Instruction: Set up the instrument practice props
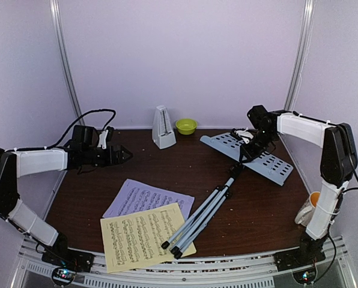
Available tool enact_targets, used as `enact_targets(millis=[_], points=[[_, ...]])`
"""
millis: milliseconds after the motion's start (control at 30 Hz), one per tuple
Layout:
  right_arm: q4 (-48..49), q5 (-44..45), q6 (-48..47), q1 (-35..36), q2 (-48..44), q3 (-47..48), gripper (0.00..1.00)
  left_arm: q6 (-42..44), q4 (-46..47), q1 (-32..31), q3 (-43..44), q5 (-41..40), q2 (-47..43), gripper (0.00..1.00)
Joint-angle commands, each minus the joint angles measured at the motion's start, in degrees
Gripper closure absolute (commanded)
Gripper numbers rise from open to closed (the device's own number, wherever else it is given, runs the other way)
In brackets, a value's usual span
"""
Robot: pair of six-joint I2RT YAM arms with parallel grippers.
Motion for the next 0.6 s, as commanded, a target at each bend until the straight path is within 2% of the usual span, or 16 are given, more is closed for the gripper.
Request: enact_targets(millis=[0,100,367,567], points=[[-1.2,2.2,-0.7,0.7,-1.6,1.1,0.91,-0.6,3.1,-0.3,1.3,1.0,0.9,0.02],[-2.0,3.1,-1.9,0.7,-2.8,1.9,1.0,-0.6,3.0,-0.3,1.4,1.1,0.8,0.02],[-1.5,5.8,-2.6,0.9,-11.2,4.5,1.0,-0.8,3.1,-0.3,0.5,1.2,-1.0,0.02],[-1.8,11.7,-3.5,3.4,-20.7,6.1,1.0,-2.7,5.6,-0.2,-0.9,1.6,-2.2,0.02]])
